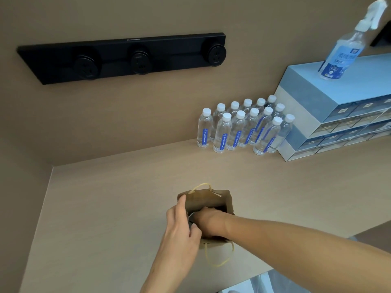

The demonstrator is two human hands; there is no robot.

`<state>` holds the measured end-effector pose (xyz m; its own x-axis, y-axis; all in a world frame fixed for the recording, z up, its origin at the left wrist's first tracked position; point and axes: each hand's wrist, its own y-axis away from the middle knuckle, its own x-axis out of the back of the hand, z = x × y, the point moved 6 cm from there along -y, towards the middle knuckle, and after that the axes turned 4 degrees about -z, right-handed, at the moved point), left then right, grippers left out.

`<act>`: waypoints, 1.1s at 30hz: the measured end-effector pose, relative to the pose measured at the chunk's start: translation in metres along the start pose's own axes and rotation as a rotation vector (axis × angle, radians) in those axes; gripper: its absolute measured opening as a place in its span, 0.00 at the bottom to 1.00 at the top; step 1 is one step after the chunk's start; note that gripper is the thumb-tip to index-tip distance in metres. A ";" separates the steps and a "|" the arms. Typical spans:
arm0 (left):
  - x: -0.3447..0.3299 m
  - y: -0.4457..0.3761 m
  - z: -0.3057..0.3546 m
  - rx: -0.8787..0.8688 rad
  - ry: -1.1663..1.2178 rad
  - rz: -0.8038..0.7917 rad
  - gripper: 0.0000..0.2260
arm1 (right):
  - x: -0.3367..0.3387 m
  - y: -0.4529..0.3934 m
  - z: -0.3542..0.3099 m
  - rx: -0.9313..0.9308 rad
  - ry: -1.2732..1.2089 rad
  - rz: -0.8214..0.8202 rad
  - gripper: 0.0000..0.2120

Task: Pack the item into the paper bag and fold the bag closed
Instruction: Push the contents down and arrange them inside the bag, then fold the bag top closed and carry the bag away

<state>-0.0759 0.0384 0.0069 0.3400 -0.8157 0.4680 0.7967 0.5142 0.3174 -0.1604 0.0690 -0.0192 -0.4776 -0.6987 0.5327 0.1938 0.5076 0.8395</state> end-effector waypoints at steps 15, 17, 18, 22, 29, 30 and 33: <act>0.026 -0.014 -0.031 0.290 0.580 -0.119 0.18 | -0.036 0.091 0.108 -0.050 -1.262 0.556 0.14; 0.018 -0.018 -0.028 0.318 0.638 -0.153 0.18 | -0.043 0.077 0.088 0.059 -1.531 0.417 0.15; 0.015 -0.020 -0.028 0.333 0.661 -0.152 0.17 | -0.042 0.072 0.081 0.099 -1.625 0.404 0.15; 0.006 -0.024 -0.036 0.369 0.693 -0.024 0.19 | -0.043 0.050 0.075 0.085 -1.809 0.423 0.24; 0.000 -0.021 -0.049 0.261 0.471 0.097 0.08 | -0.043 0.032 0.077 0.133 -1.560 0.585 0.03; 0.000 -0.020 -0.052 0.254 0.465 0.102 0.09 | -0.046 0.031 0.077 0.145 -1.529 0.592 0.04; -0.005 -0.018 -0.056 0.228 0.397 0.087 0.22 | -0.057 0.025 0.080 0.175 -1.534 0.574 0.19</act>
<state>-0.0640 0.0180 -0.0477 0.6013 -0.7822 0.1628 0.6415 0.5941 0.4853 -0.1968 0.1622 -0.0373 -0.7527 0.6553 0.0640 0.5912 0.6298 0.5039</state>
